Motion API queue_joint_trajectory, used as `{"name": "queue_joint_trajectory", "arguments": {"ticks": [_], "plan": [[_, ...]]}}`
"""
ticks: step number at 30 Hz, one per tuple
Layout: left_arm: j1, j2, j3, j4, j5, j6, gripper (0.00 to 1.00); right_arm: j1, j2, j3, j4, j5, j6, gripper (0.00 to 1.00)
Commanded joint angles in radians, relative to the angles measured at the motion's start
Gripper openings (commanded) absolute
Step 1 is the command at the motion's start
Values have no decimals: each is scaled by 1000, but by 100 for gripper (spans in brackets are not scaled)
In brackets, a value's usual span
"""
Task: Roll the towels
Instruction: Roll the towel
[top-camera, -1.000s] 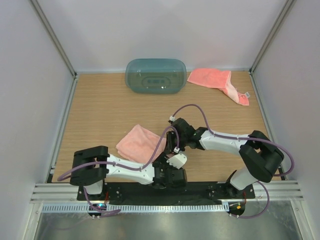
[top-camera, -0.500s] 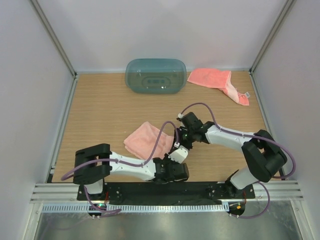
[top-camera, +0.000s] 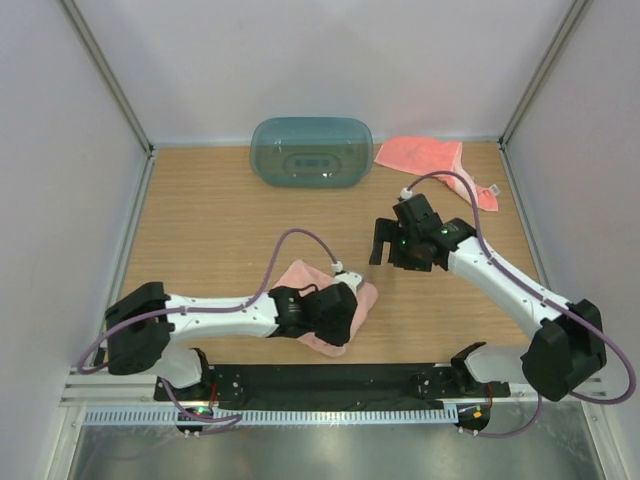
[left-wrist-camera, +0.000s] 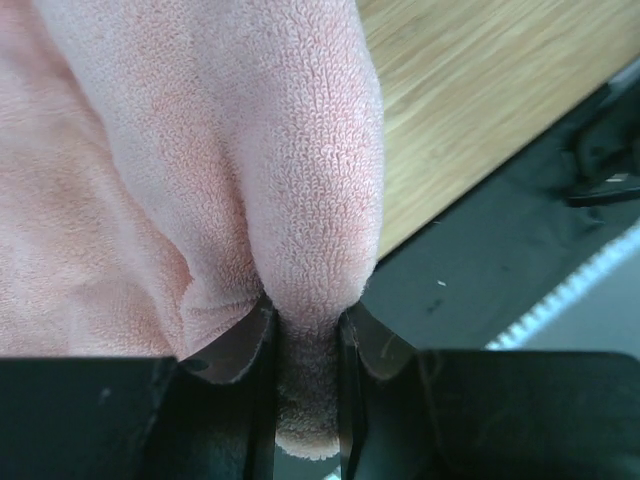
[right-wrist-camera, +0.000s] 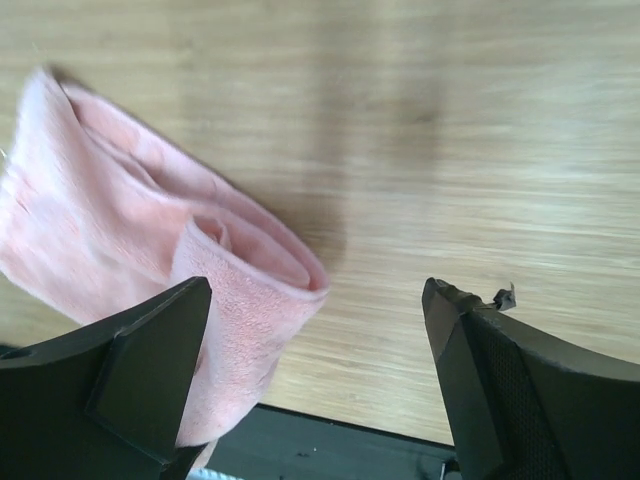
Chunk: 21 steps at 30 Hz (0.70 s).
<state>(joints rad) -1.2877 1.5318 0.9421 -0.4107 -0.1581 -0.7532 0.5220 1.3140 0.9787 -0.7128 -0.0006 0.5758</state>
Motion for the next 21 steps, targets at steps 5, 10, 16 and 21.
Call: {"name": "queue_joint_trajectory", "arguments": {"ticks": [5, 10, 16, 21], "plan": [[218, -248, -221, 278, 330, -193, 9, -13, -107, 117, -157, 139, -5, 95], [339, -309, -345, 317, 390, -342, 8, -13, -168, 39, -74, -54, -22, 95], [510, -334, -586, 617, 551, -531, 6, -13, -217, -57, 73, -286, -28, 95], [594, -348, -707, 829, 578, -604, 5, -11, -254, -152, 258, -438, 10, 95]]}}
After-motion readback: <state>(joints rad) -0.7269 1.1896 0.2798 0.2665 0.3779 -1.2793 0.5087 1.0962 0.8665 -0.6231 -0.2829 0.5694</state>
